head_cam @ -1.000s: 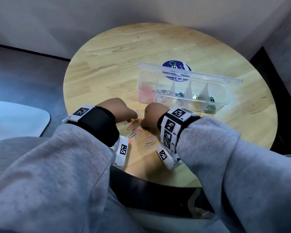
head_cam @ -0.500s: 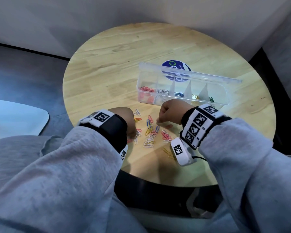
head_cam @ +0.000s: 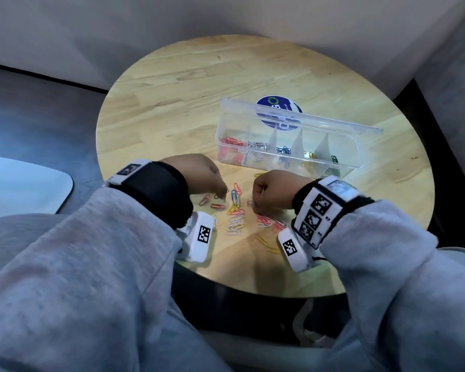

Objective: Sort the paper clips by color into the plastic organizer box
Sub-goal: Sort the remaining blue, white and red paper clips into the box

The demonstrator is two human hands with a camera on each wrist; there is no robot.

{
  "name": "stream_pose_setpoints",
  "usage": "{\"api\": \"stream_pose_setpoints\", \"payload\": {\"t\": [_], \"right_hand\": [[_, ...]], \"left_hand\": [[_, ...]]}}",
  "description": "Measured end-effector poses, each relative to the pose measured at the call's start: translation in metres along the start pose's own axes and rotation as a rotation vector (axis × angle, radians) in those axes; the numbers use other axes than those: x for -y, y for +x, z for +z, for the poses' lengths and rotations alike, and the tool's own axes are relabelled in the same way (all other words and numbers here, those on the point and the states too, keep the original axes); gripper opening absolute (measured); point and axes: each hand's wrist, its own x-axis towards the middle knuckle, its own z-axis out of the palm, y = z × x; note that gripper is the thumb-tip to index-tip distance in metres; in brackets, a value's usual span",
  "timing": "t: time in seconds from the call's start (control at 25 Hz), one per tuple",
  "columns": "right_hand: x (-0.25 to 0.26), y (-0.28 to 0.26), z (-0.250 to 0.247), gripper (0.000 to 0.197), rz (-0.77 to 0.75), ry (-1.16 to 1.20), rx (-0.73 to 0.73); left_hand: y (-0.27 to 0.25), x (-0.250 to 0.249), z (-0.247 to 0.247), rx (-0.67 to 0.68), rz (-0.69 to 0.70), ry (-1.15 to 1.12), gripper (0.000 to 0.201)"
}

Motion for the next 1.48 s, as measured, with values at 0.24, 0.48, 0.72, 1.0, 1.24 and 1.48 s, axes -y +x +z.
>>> {"api": "stream_pose_setpoints", "payload": {"t": [0.24, 0.48, 0.72, 1.0, 1.24, 1.48], "right_hand": [[-0.011, -0.007, -0.011, 0.023, 0.065, 1.124, 0.171], [-0.007, -0.007, -0.003, 0.024, 0.111, 1.176, 0.140], [-0.007, -0.005, -0.002, 0.021, 0.193, 1.231, 0.096], [0.012, 0.005, -0.002, 0.010, 0.110, 0.662, 0.024], [0.034, 0.019, 0.011, 0.035, 0.097, -0.085, -0.121], [0.036, 0.029, 0.022, 0.012, 0.137, -0.089, -0.185]], "left_hand": [[-0.013, -0.012, -0.017, 0.013, 0.063, -0.697, 0.023], [-0.011, -0.011, -0.009, -0.008, 0.006, -0.567, 0.030], [-0.009, -0.011, -0.002, 0.038, -0.021, -0.546, 0.025], [-0.012, -0.011, -0.014, 0.033, 0.004, -0.877, 0.030], [-0.012, -0.006, -0.022, -0.007, -0.002, -1.118, 0.023], [-0.010, -0.006, -0.024, -0.035, -0.038, -1.159, 0.017]]}}
